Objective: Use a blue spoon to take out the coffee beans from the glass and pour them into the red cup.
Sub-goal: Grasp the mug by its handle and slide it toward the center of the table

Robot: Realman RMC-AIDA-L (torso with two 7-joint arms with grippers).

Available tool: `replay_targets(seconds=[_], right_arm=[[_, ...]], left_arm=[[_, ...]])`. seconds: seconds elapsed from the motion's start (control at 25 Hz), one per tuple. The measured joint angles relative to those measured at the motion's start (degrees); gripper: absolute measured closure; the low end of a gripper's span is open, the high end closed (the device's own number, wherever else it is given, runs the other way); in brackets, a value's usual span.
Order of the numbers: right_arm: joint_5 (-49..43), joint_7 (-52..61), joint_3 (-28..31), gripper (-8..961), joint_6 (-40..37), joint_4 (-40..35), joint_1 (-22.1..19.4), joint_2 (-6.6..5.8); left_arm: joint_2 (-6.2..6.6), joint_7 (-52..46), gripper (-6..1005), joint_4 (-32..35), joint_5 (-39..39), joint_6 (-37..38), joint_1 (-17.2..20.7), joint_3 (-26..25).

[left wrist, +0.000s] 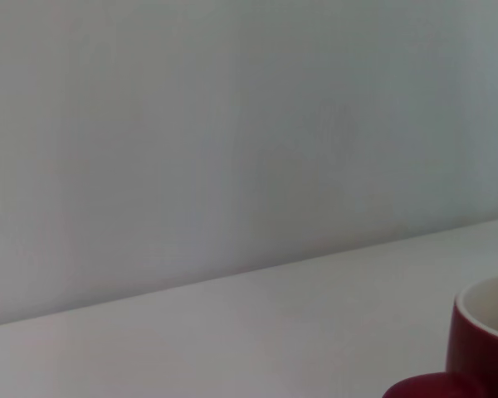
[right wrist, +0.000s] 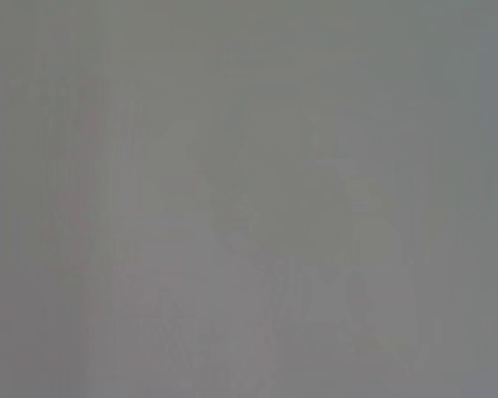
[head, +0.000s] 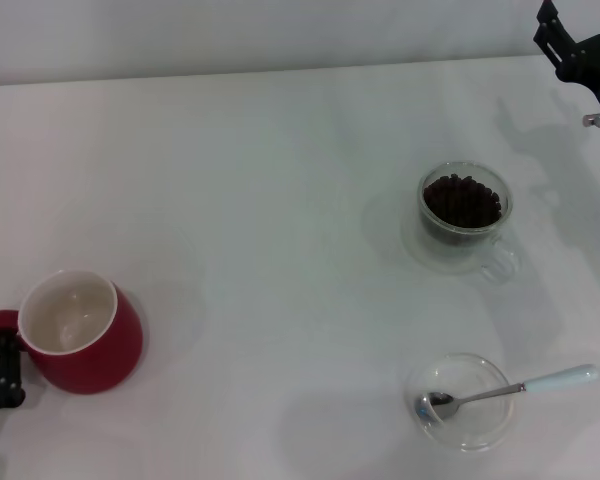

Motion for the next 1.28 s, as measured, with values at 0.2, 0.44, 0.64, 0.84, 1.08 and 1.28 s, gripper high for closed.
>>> replay_targets(seconds=[0.2, 0.44, 0.64, 0.84, 1.08, 1.28], right_arm=[[0.0, -0.2, 0.0, 95, 0.0, 0.0, 0.0, -0.05], [0.0, -0.3, 0.0, 95, 0.1, 0.1, 0.1, -0.05], [0.0, -0.4, 0.0, 95, 0.3, 0.1, 0.1, -0.09], [0.0, -0.4, 0.0, 96, 0.4, 0.1, 0.1, -0.16], [0.0, -0.4, 0.0, 96, 0.3, 0.0, -0.1, -0.14], [0.0, -0.4, 0.0, 96, 0.0, 0.0, -0.3, -0.18]], left_arm=[[-0.09, 0.0, 906, 1.1, 0.1, -1.1, -0.6, 0.0], [-0.18, 0.3, 906, 1.8, 0.1, -1.3, -1.4, 0.0], [-0.18, 0.4, 907, 3.1, 0.1, -1.9, -1.9, 0.0], [-0.27, 0.5, 907, 4.5, 0.0, -3.7, -3.3, 0.0], [-0.33, 0.9, 906, 6.3, 0.1, -5.4, -4.7, 0.0], [-0.44, 2.9, 906, 8.8, 0.1, -8.5, -5.9, 0.1]])
